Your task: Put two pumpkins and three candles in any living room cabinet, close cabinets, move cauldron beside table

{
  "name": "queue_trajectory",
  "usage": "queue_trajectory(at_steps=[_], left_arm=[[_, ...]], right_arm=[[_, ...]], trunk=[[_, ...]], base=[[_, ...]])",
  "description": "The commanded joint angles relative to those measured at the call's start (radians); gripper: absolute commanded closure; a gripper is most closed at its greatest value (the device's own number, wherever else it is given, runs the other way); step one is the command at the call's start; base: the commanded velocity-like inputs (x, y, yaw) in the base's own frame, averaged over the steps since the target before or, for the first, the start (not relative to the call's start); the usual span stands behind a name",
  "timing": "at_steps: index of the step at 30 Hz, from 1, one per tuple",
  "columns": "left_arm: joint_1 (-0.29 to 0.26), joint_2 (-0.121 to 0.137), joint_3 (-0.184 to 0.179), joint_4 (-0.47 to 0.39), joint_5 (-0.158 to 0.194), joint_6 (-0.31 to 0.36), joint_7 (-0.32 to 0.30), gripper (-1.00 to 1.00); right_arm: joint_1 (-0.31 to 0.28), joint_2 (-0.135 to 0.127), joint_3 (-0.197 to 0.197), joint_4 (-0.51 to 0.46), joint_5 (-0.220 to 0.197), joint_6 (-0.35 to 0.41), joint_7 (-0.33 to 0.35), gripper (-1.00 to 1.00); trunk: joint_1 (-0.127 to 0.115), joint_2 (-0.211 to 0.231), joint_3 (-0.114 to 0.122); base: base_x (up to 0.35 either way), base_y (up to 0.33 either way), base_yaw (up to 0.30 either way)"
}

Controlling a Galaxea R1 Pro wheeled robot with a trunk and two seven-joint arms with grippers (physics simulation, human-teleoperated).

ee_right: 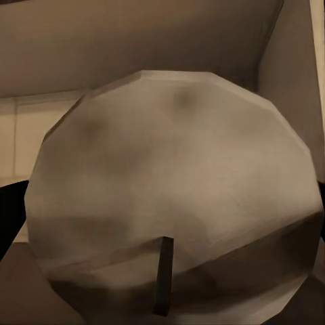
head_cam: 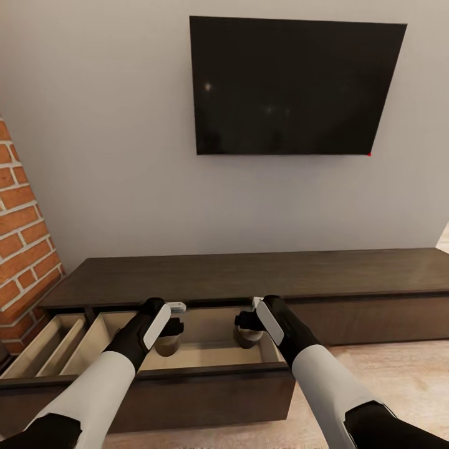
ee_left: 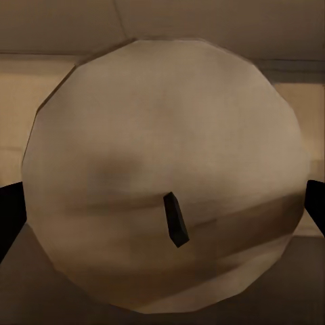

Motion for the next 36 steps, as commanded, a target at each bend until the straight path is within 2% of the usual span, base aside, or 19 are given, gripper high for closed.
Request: queue_trajectory(at_steps=[1, 10, 15, 19, 24, 36], left_arm=[[-0.001, 0.0, -0.003, -0.001, 0.01, 0.002, 0.01, 1.0], [-0.001, 0.0, -0.003, -0.002, 0.01, -0.015, 0.009, 1.0], [-0.001, -0.002, -0.005, -0.003, 0.01, -0.022, 0.008, 1.0], [-0.001, -0.005, -0.02, -0.003, 0.009, -0.023, 0.009, 1.0], [-0.001, -0.006, -0.042, -0.003, 0.01, -0.025, 0.009, 1.0], [-0.001, -0.006, -0.046, -0.012, 0.01, -0.028, 0.008, 1.0]], right_arm=[[-0.001, 0.0, 0.002, -0.001, -0.009, 0.002, -0.008, 1.0], [-0.001, 0.0, 0.002, -0.001, -0.009, 0.003, -0.008, 1.0], [-0.001, 0.0, 0.002, -0.001, -0.009, 0.003, -0.008, 1.0], [-0.001, 0.0, 0.002, -0.001, -0.009, 0.003, -0.008, 1.0], [-0.001, 0.0, 0.002, -0.001, -0.009, 0.003, -0.008, 1.0], [-0.001, 0.0, 0.002, 0.0, -0.009, 0.003, -0.008, 1.0]], trunk=[[0.0, -0.001, -0.005], [0.004, -0.003, -0.04], [0.004, -0.003, -0.04], [0.006, -0.004, -0.055], [0.006, -0.004, -0.055], [0.006, -0.004, -0.055]], base=[[0.0, 0.0, 0.0], [0.0, 0.0, 0.0], [0.0, 0.0, 0.0], [0.0, 0.0, 0.0], [0.0, 0.0, 0.0], [0.023, 0.0, 0.0]])
